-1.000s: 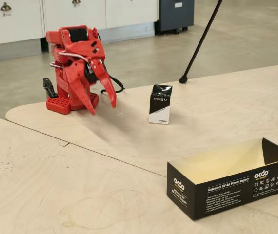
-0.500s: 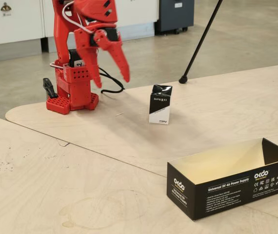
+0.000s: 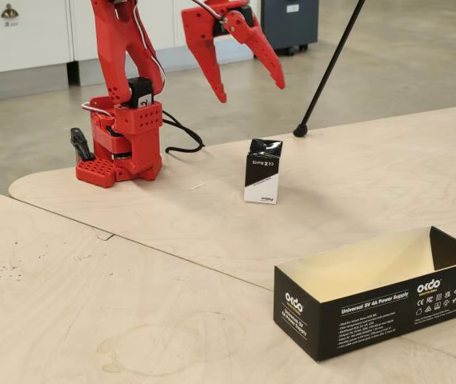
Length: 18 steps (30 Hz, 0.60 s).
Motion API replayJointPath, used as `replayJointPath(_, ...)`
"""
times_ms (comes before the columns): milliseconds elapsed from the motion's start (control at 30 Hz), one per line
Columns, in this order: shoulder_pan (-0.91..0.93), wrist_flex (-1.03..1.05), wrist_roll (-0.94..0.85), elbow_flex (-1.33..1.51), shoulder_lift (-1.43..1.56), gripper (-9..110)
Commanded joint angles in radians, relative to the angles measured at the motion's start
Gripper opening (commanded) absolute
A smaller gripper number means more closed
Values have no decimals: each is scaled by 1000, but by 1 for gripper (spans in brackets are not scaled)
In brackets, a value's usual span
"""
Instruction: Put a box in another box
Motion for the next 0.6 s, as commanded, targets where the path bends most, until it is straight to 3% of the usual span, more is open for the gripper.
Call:
replayJointPath(0, -80, -72, 17, 104, 58, 43)
replayJointPath(567, -212, -221, 127, 316, 20, 49)
